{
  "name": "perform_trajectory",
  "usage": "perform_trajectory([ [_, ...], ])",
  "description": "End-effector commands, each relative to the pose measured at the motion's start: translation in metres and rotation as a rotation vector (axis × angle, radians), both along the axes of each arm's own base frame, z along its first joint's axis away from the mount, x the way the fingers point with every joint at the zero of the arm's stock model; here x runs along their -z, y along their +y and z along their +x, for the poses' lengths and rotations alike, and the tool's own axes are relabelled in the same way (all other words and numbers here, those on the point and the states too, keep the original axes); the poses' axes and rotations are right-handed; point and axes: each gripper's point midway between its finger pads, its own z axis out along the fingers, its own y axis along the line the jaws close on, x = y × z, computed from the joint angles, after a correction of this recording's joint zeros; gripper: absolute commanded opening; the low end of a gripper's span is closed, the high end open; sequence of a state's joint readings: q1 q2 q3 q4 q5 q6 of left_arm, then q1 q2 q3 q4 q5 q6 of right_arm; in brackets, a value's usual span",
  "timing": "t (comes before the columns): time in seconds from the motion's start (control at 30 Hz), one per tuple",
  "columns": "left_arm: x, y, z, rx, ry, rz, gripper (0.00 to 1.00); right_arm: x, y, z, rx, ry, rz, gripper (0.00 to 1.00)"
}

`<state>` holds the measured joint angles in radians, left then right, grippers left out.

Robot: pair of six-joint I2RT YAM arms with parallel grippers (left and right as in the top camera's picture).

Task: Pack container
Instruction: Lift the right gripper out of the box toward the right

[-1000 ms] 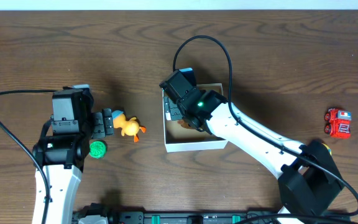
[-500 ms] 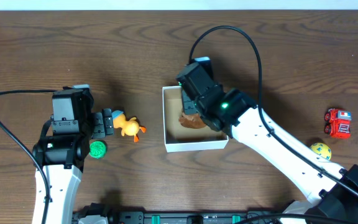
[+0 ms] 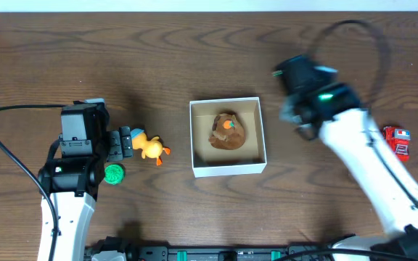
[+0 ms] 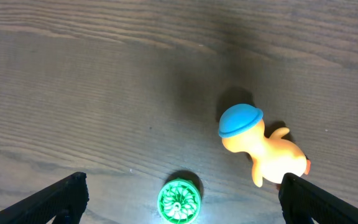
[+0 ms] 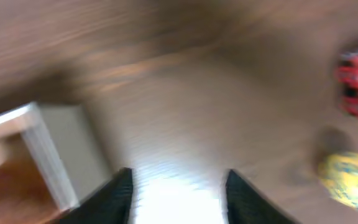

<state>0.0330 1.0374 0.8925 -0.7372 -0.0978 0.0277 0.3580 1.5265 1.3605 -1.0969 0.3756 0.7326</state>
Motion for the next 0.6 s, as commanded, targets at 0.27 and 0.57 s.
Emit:
perform_trajectory([
  [0.27,-0.007,0.004,0.002,-0.005,-0.011,0.021,0.98,-0.003,-0.119,-0.02,0.284,0.065,0.001,0.84],
  [0.57,-0.007,0.004,0.002,-0.004,-0.012,0.021,0.98,-0.001,-0.021,0.004,-0.181,0.058,0.291,0.67],
])
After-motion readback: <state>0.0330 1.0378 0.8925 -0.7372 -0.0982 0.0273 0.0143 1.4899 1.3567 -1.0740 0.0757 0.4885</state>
